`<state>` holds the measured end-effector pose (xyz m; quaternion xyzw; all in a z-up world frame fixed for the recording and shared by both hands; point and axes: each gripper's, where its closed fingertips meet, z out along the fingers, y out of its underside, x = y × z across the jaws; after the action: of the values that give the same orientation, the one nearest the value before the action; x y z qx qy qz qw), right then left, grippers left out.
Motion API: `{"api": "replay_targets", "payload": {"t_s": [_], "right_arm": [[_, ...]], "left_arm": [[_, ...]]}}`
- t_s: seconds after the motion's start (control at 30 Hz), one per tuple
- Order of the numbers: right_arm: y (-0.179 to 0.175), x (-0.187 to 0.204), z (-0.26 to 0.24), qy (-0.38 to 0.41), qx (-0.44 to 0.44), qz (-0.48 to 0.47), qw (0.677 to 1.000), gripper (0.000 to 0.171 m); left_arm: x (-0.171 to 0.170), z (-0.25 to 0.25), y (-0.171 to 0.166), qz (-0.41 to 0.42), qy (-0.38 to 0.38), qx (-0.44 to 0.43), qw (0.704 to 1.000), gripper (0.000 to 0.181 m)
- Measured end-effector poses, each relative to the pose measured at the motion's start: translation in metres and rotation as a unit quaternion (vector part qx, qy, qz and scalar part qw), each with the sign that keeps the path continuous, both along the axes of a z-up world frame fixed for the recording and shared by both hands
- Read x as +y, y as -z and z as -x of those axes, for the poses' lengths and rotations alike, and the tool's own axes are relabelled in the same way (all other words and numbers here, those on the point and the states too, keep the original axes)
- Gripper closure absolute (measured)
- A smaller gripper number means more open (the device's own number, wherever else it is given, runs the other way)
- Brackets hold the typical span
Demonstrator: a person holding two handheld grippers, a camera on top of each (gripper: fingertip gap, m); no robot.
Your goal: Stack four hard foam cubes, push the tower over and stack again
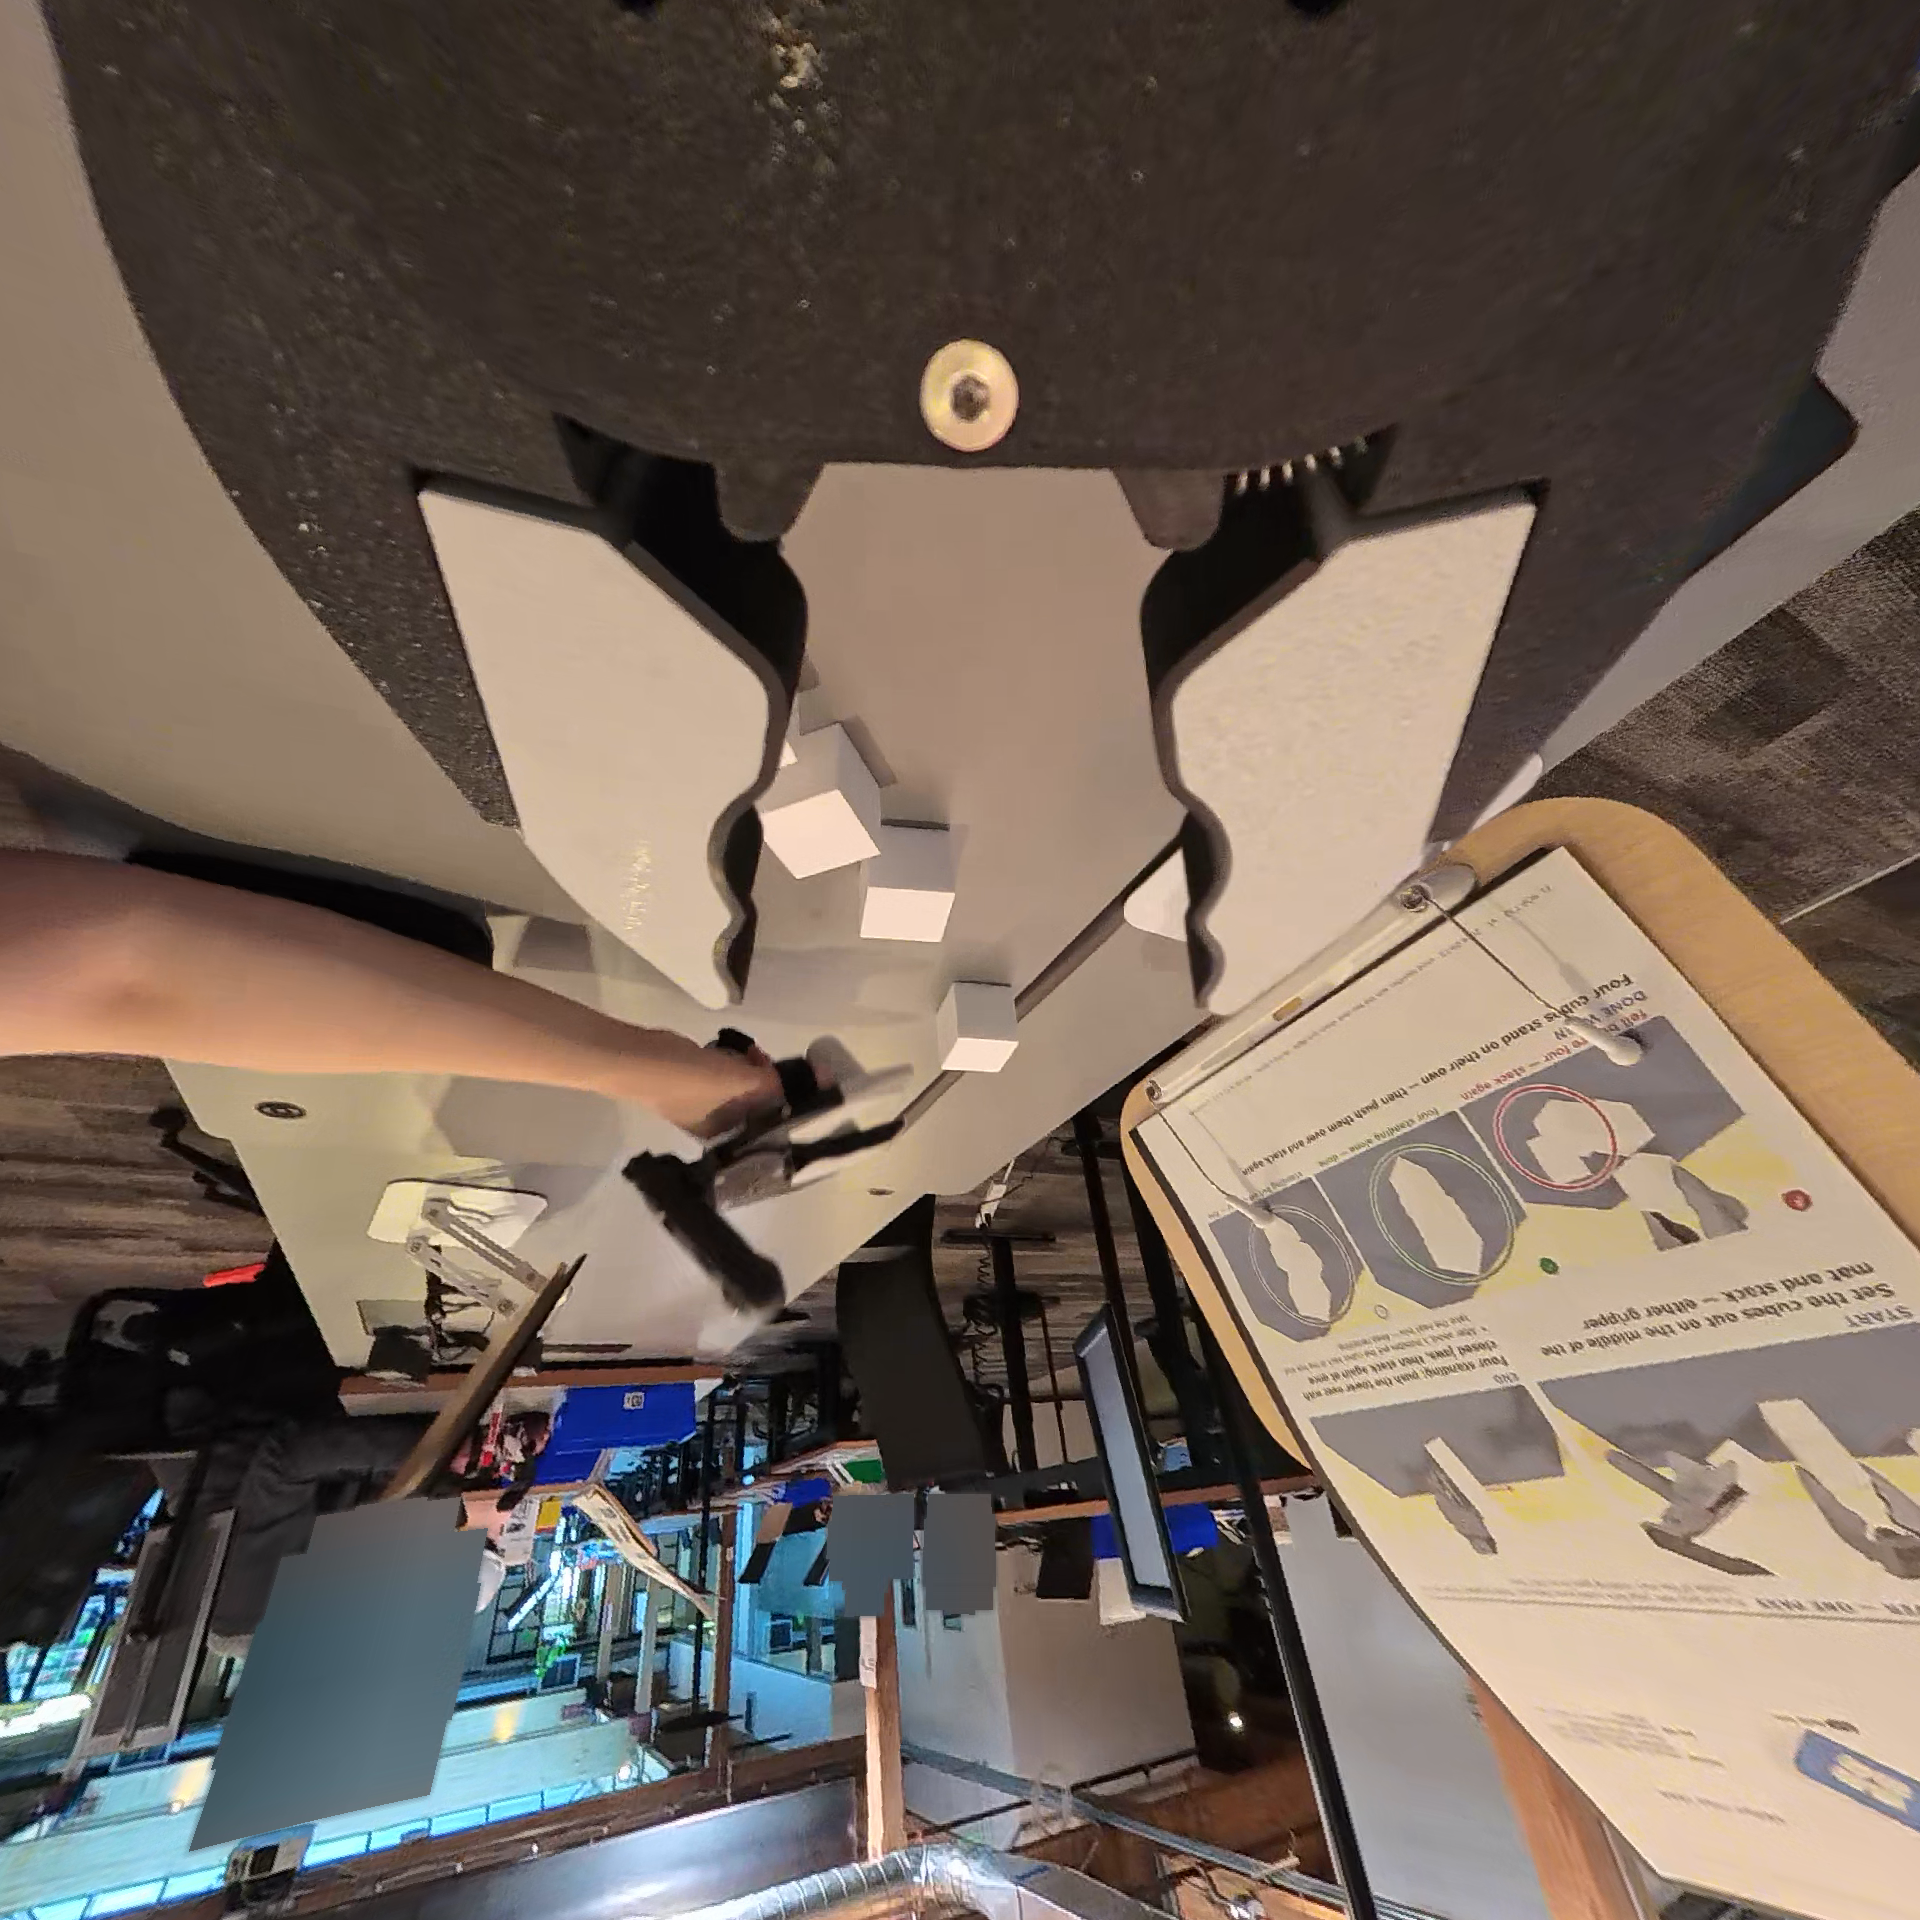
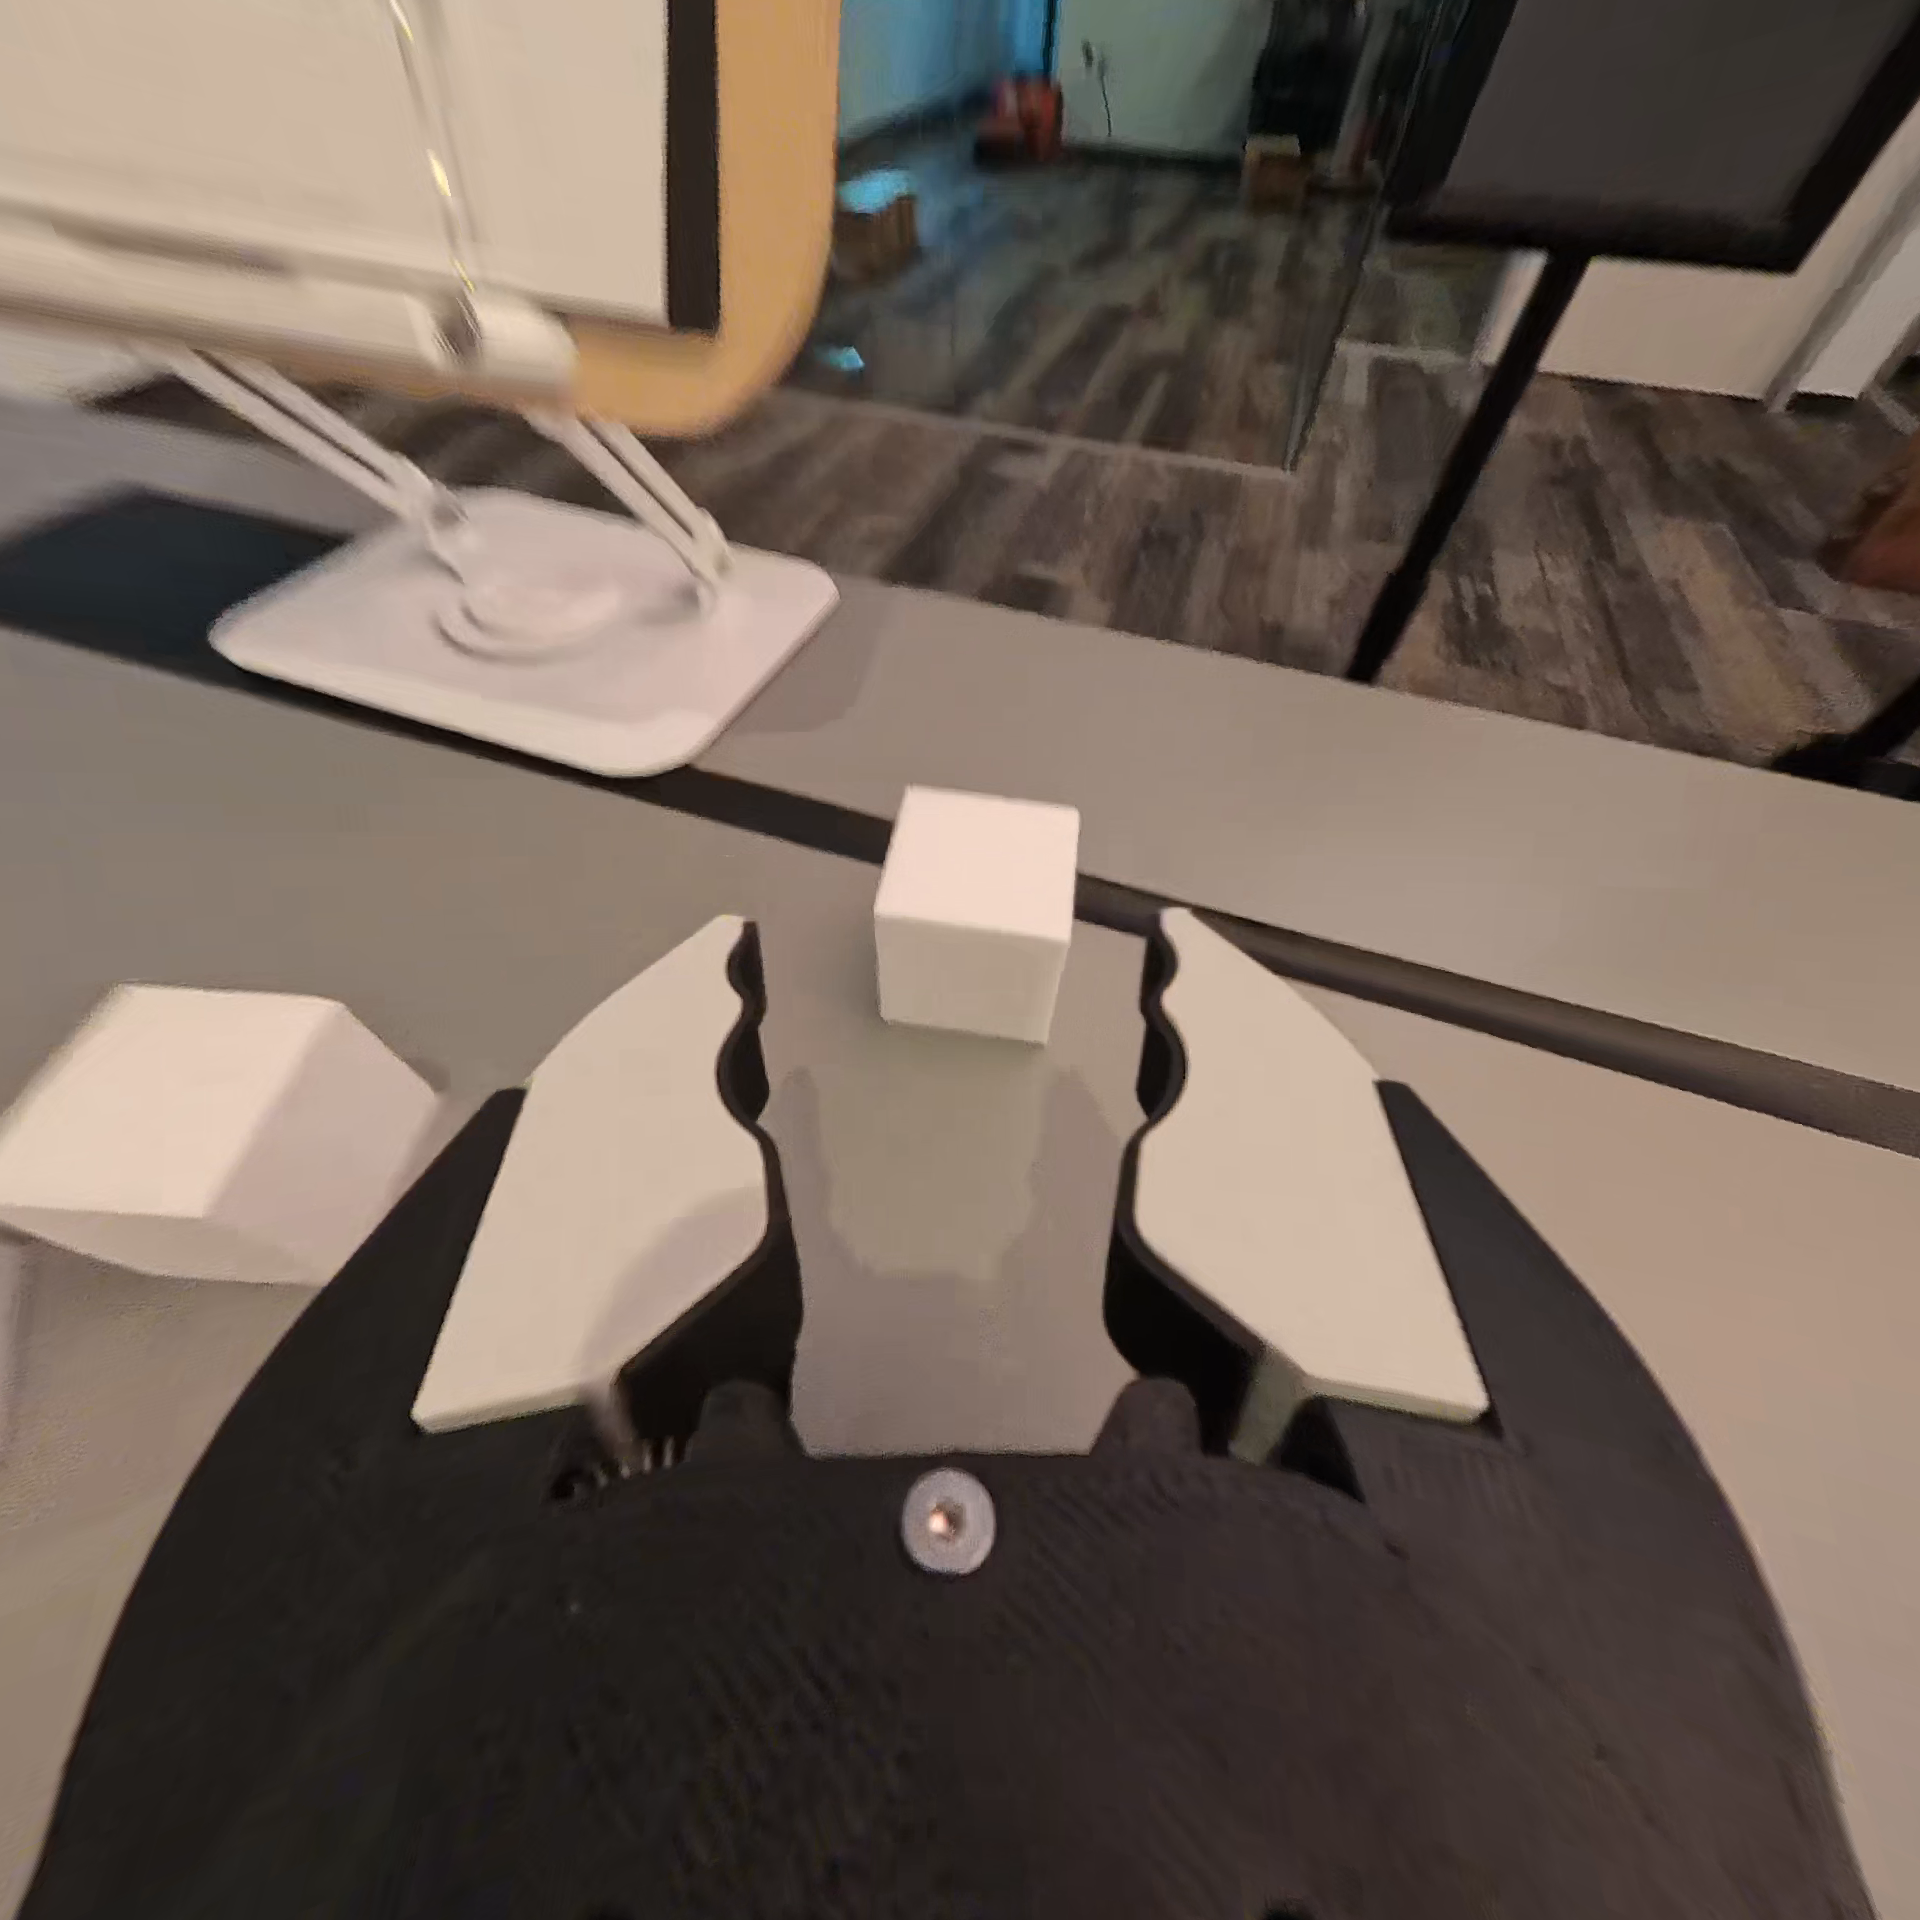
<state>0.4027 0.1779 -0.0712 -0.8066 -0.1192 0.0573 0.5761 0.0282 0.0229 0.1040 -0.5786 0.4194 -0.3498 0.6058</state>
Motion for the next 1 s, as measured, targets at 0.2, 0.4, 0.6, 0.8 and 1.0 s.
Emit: {"api": "replay_targets", "payload": {"t_s": [0.2, 0.4, 0.6, 0.8, 1.0], "right_arm": [[0.035, 0.018, 0.007, 0.020, 0.006, 0.056, 0.998, 0.086], [0.052, 0.030, 0.010, 0.029, -0.040, 0.079, 0.996, 0.077], [0.057, 0.039, 0.006, 0.042, -0.054, 0.085, 0.994, 0.078], [0.058, 0.053, 0.001, 0.053, -0.066, 0.086, 0.993, 0.082], [0.065, 0.062, -0.002, 0.056, -0.077, 0.109, 0.989, 0.093]], "left_arm": [[0.000, 0.006, -0.012, 0.015, 0.000, -0.032, 0.999, 0.096], [0.000, 0.006, -0.012, 0.016, 0.004, -0.027, 0.999, 0.094], [-0.001, 0.000, -0.007, 0.021, 0.013, -0.012, 1.000, 0.094], [0.002, -0.007, 0.000, 0.027, 0.013, 0.002, 1.000, 0.094], [0.006, -0.013, 0.010, 0.032, 0.011, 0.021, 0.999, 0.093]]}}
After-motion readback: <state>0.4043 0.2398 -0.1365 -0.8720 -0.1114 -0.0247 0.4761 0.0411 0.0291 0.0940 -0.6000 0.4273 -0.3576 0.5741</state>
